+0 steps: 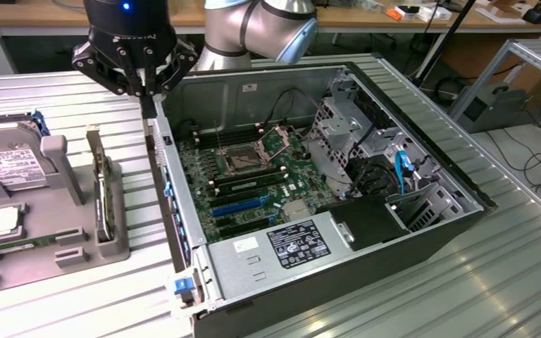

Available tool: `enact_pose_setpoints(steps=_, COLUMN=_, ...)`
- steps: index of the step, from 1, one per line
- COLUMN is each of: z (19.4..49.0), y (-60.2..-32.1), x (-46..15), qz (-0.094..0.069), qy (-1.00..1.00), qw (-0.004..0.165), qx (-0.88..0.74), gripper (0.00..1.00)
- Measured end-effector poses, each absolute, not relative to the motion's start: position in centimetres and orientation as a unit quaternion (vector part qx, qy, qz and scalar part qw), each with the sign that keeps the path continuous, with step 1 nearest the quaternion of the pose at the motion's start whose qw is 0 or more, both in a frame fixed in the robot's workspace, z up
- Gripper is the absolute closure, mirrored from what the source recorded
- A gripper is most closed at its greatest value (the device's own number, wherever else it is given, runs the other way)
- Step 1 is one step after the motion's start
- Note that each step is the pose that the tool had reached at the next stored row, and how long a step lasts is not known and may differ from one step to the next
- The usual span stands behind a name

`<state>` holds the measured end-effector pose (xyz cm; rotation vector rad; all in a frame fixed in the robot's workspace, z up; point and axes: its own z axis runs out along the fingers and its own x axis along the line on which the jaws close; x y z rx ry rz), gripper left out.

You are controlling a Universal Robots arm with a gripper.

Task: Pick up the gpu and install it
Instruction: 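Reach for the gpu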

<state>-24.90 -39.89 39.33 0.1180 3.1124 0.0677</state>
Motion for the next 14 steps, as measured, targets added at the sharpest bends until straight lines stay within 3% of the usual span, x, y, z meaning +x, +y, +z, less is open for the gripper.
enact_pose_setpoints(steps=14, z=39.3, y=-39.9, x=-26.5, qz=0.022, qy=0.999, qw=0.013, qx=0.038, gripper=0.89)
